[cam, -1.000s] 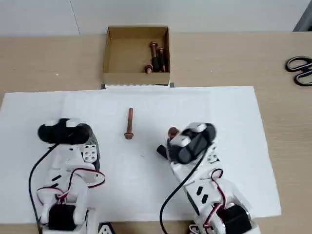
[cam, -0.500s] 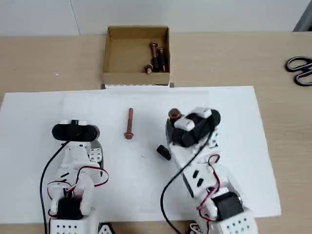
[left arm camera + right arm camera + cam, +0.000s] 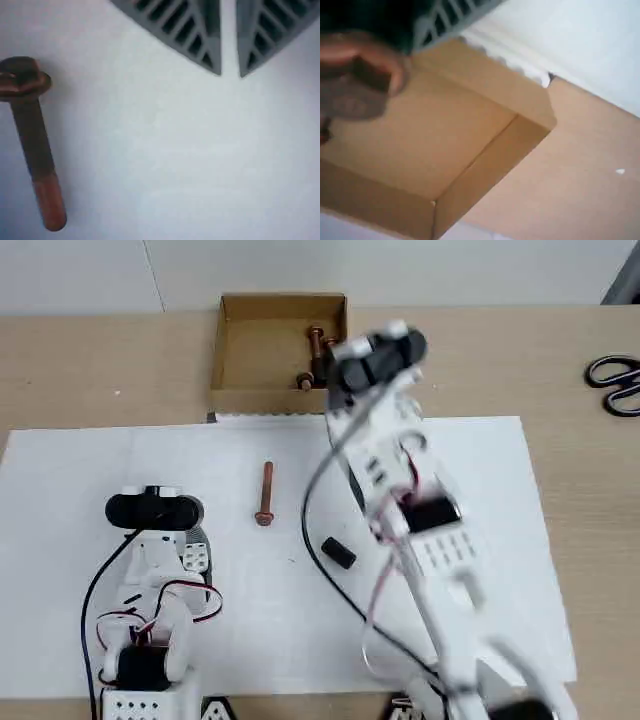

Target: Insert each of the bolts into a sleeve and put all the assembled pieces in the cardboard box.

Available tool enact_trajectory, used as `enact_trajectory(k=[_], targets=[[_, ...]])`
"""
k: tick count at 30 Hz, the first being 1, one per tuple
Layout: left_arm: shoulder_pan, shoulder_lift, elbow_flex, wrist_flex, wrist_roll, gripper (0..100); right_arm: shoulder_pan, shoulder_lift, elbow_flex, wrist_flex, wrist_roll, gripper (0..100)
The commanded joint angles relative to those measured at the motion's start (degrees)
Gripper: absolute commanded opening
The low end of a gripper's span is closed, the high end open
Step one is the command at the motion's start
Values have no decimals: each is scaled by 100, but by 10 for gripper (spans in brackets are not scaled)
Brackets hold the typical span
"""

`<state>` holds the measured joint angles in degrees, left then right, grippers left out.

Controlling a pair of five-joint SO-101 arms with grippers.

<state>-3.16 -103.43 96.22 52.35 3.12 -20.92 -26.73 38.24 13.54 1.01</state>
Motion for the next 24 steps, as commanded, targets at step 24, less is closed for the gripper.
enact_trajectory(k=[24], targets=[[0, -62, -22, -114, 0, 6, -84, 7248, -7815, -198, 281, 4]])
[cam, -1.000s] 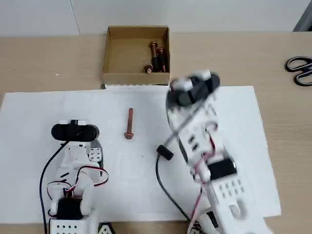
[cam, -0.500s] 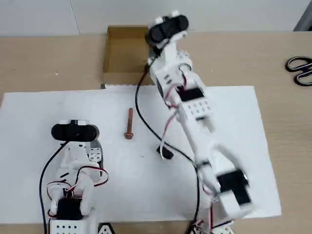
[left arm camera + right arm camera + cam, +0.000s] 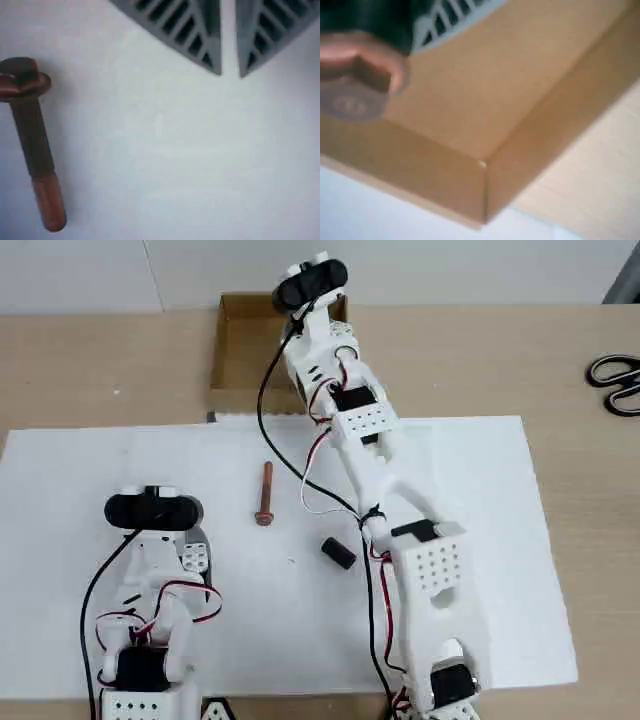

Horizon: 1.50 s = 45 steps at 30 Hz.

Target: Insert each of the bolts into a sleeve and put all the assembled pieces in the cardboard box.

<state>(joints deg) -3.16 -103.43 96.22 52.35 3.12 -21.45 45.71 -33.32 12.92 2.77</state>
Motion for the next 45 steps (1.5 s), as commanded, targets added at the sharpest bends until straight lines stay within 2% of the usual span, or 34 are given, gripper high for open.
enact_trajectory(k=[1, 9, 15, 17, 26, 34, 45], targets=[[0, -62, -22, -114, 0, 6, -31, 66, -721, -136, 105, 7], [0, -62, -22, -114, 0, 6, -84, 207, -818, -119, 193, 14], [9, -62, -22, -114, 0, 6, -66, 163, -844, 743, 229, 195], [9, -62, -22, -114, 0, 6, -66, 66, -1020, 1015, 237, 221], [9, -62, -22, -105, 0, 6, -66, -813, -1530, 2264, 308, 208], [9, -62, -22, -105, 0, 6, -92, -2009, -1600, 3952, 281, 1], [9, -62, -22, -105, 0, 6, -75, -3389, -1600, 6923, 211, 4]])
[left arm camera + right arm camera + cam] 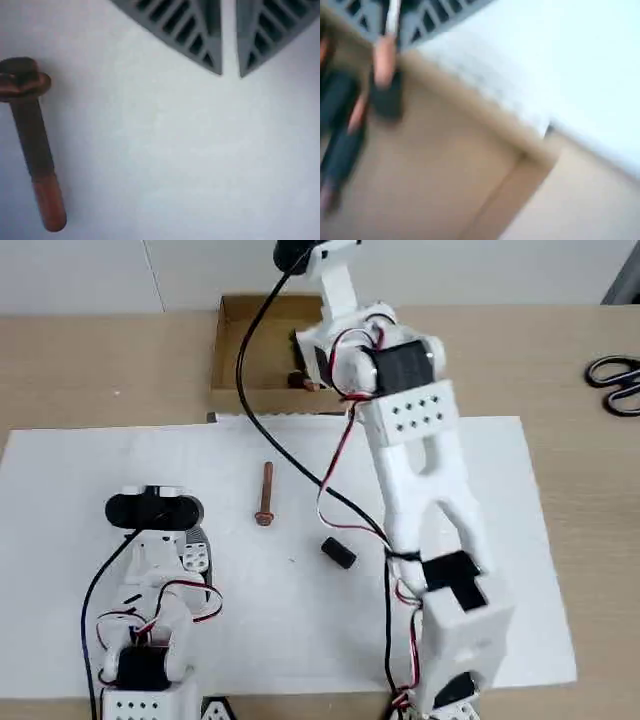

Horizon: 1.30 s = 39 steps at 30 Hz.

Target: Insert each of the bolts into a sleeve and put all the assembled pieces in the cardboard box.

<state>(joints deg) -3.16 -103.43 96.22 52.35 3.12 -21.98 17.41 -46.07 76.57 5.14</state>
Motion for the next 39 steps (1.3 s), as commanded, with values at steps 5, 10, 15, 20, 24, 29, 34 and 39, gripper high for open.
enact_trajectory(k=[5, 10, 15, 20, 24, 29, 34, 39], targets=[[9, -62, -40, -26, 0, 6, -92, -884, -316, 1771, -774, 4], [9, -62, -48, -9, 0, 6, -163, -1156, -193, 1974, -905, 4], [9, -62, -75, 123, 0, 6, -593, -1912, 1160, 1982, -897, 3], [0, -62, -145, 316, 0, 6, -769, -3064, 3007, 1930, -897, 3], [9, -62, -154, 334, 0, 6, -778, -3767, 4149, 1930, -897, 3], [9, -62, -154, 334, 0, 6, -778, -4400, 5336, 1921, -888, 3], [9, -53, -154, 334, 0, 6, -778, -4620, 6163, 1798, 220, 4], [9, -53, -154, 334, 0, 6, -778, -4602, 6637, 1560, 1618, 4]])
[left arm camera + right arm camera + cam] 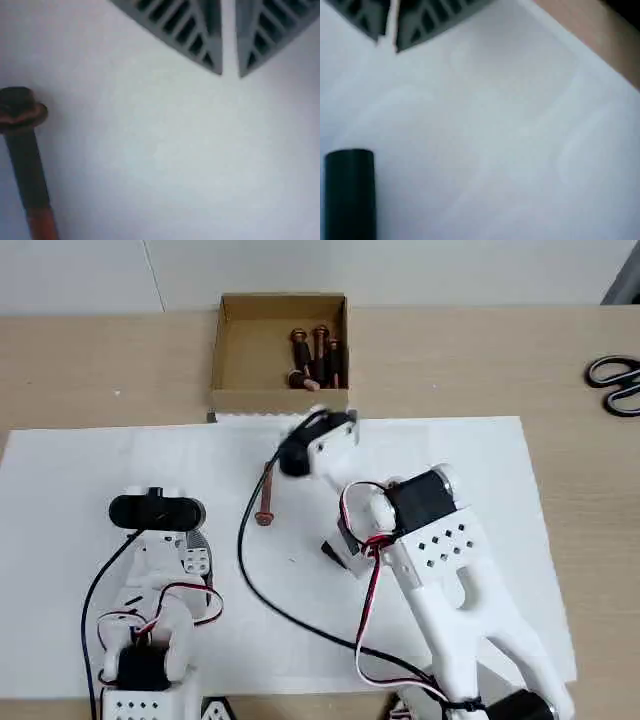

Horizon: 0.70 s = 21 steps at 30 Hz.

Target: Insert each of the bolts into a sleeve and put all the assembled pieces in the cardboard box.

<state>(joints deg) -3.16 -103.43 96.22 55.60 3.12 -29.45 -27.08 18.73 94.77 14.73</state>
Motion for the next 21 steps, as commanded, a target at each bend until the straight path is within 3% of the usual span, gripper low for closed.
enact_trajectory(k=[1, 6, 12, 21], targets=[[9, -53, -154, 9, 0, 6, -31, -180, 290, -400, 747, 4], [9, -53, -154, 9, 0, 6, -4, -136, 791, -1226, 809, 9], [9, -53, -154, 9, 0, 6, -31, -136, 1442, -1991, 923, 143], [9, -53, -154, 9, 0, 6, -92, -127, 1793, -2484, 1046, 144]])
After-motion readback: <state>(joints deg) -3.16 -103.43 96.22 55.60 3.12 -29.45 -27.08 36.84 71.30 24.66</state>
